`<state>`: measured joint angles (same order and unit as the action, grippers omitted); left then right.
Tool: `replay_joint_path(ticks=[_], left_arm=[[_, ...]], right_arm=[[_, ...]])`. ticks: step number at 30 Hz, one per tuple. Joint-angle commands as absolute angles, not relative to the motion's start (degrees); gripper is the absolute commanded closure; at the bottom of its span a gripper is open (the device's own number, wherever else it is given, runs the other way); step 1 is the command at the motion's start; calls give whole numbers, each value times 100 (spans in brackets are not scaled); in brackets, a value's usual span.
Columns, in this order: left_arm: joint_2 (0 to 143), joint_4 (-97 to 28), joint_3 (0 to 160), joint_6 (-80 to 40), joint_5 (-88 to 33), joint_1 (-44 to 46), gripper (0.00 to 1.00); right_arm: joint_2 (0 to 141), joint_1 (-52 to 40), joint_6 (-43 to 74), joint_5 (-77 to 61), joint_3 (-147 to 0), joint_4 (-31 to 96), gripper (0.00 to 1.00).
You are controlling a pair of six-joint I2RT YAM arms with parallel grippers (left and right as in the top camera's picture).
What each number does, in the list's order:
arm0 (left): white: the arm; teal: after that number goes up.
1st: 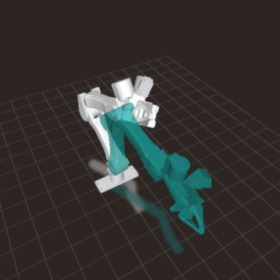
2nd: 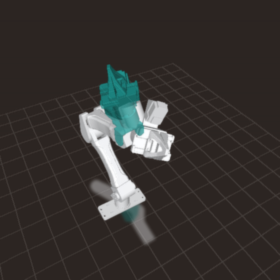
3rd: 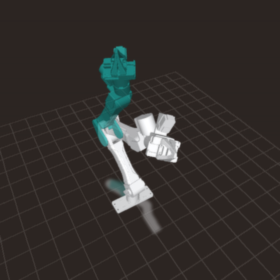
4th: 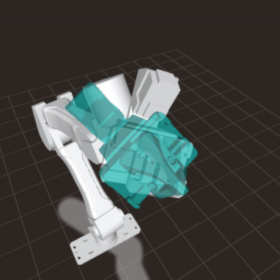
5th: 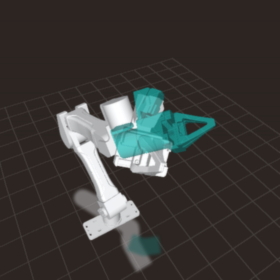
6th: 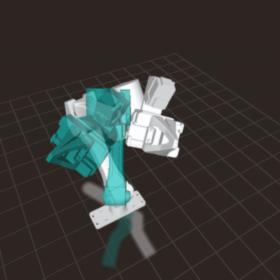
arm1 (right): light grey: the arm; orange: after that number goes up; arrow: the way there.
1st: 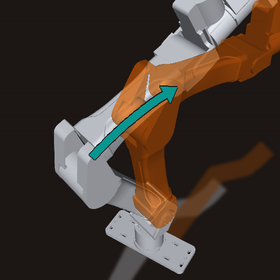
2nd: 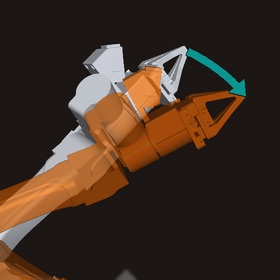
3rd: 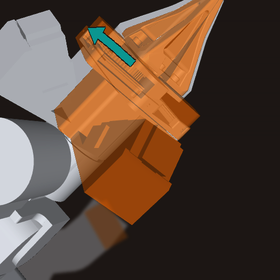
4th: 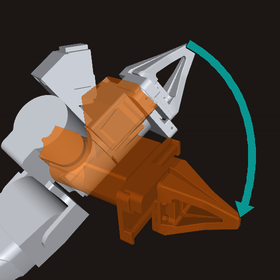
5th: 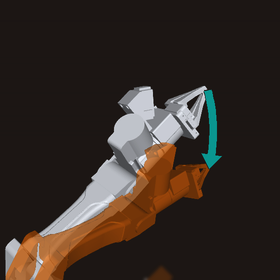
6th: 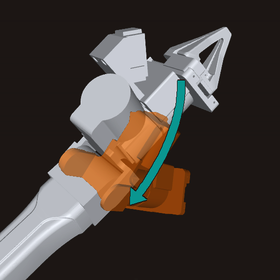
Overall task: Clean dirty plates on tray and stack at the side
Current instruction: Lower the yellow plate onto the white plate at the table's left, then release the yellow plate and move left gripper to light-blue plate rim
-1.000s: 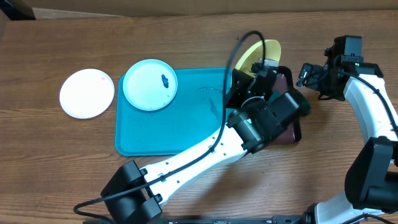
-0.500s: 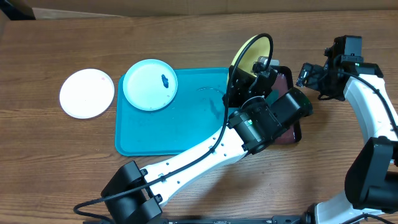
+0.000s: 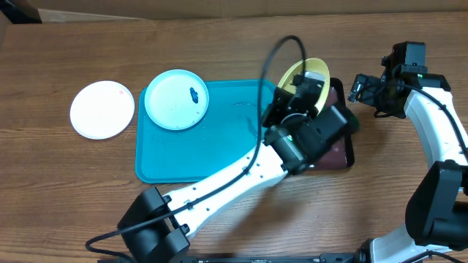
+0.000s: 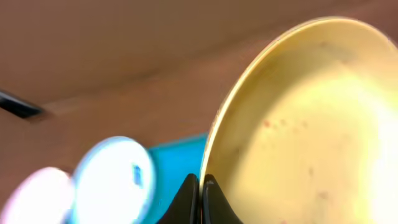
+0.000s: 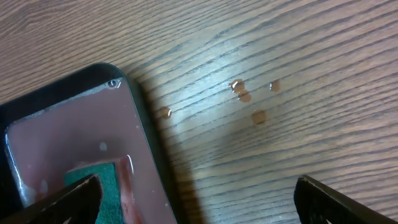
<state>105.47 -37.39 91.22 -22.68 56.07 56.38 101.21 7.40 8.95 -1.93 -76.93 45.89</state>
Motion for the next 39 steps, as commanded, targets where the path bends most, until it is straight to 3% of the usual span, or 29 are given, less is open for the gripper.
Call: replay_joint_path(ticks=[1,10,14,20,26,39], left_arm=[[10656,-4082,9076,-3404,3050,4775,96],[10661,-4613,9076,-3253,-1540,1907,96],[10661,-4915,9076,-3164,-2412,486,96],[10661,-5330,9076,-2825,-2056,-1251,96],[10661,-5553,9061,-2829,-705,-2383,96],[10661,-4904,8425,-3105,602,-2895,96]], right_arm=[[9998,720,899,-154,-7710,4556,0],[9998,720,899,-154,-7710,4556,0],[9998,720,899,-154,-7710,4556,0],[9998,720,899,-154,-7710,4556,0],[9998,720,899,-154,-7710,4556,0],[9998,720,899,-154,-7710,4556,0]])
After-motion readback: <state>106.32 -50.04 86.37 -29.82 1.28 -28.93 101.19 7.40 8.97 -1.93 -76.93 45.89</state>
